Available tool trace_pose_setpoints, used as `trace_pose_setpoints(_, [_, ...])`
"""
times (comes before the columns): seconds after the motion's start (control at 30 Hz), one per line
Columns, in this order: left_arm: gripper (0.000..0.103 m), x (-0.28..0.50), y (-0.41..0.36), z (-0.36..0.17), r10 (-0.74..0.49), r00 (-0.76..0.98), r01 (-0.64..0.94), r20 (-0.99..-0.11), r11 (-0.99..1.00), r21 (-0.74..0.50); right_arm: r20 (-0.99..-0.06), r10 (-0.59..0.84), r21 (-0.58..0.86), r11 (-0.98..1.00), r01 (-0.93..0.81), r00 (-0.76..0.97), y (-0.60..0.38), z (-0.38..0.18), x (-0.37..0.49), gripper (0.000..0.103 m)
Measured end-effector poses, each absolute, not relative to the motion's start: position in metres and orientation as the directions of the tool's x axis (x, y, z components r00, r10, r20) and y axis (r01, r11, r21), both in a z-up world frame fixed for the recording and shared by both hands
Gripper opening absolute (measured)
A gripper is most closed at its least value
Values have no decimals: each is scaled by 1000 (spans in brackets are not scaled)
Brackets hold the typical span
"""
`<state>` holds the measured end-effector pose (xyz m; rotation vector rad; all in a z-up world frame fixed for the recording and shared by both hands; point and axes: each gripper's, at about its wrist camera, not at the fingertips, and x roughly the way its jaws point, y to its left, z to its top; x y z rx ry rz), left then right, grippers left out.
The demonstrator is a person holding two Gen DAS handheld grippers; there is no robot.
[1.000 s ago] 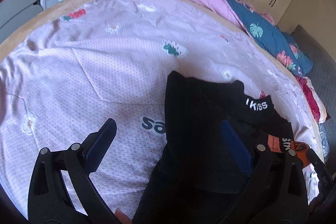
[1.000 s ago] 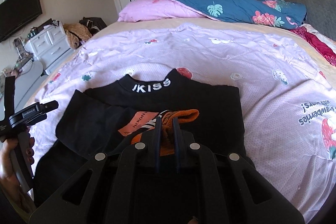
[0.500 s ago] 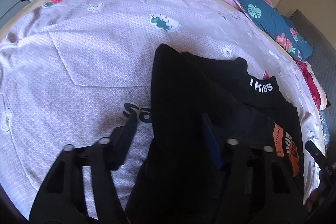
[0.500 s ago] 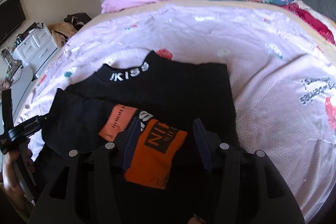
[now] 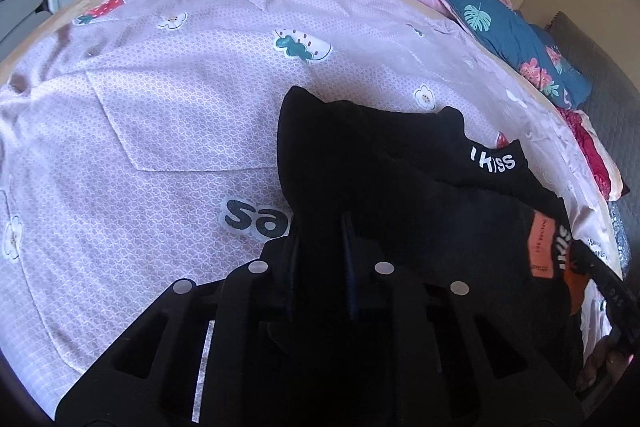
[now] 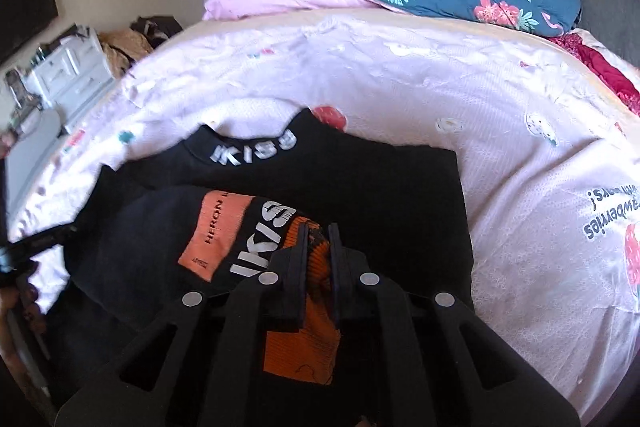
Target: Fold small clothes
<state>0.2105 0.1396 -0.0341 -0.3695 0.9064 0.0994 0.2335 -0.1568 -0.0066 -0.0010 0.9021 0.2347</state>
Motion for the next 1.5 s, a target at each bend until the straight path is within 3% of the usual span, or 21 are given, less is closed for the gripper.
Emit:
trace_pose_setpoints(0.07, [11,211,140,-35,-74,617,-241,-783,930,-278,-802,183,91,978,-187,569,-158,-20,238,9])
trace_pose_setpoints(0.17, [11,210,143,-36,-88,619,-247,-781,922,-300,-823,165,108,985,-135,543,-168,-29,241,26])
trace_pose_setpoints(0.23, [11,208,145,-33,-96,624,-250,-776,916,-314,-813,159,113,987,-116,560,-175,-23,238,29])
trace_pose_setpoints(0.3, [11,204,147,-26,-92,637,-254,-765,912,-321,-792,158,116,987,-108,590,-180,-13,232,46])
trace_pose_setpoints(0.37, [11,199,147,-17,-76,656,-254,-751,915,-314,-768,182,140,983,-117,614,-182,-4,225,52])
trace_pose_setpoints(0.5, [11,188,147,1,-49,693,-244,-719,923,-297,-736,247,170,969,-180,630,-173,9,215,60])
trace_pose_setpoints(0.83, [11,180,109,11,-95,698,-129,-710,958,-254,-753,298,139,943,-301,586,-134,9,201,68])
trace_pose_setpoints(0.97, [20,185,90,-4,-127,656,-89,-744,966,-243,-766,319,149,933,-328,558,-128,5,200,71])
trace_pose_setpoints(1.17, [22,194,83,-41,-146,555,-104,-819,965,-243,-806,318,152,927,-344,500,-122,-10,201,71])
trace_pose_setpoints(1.33, [22,193,92,-41,-188,558,-113,-808,948,-298,-846,270,120,937,-329,459,-122,-27,202,71])
trace_pose_setpoints(1.5, [22,194,88,-41,-173,557,-106,-812,955,-277,-849,270,120,936,-330,455,-124,-31,201,72])
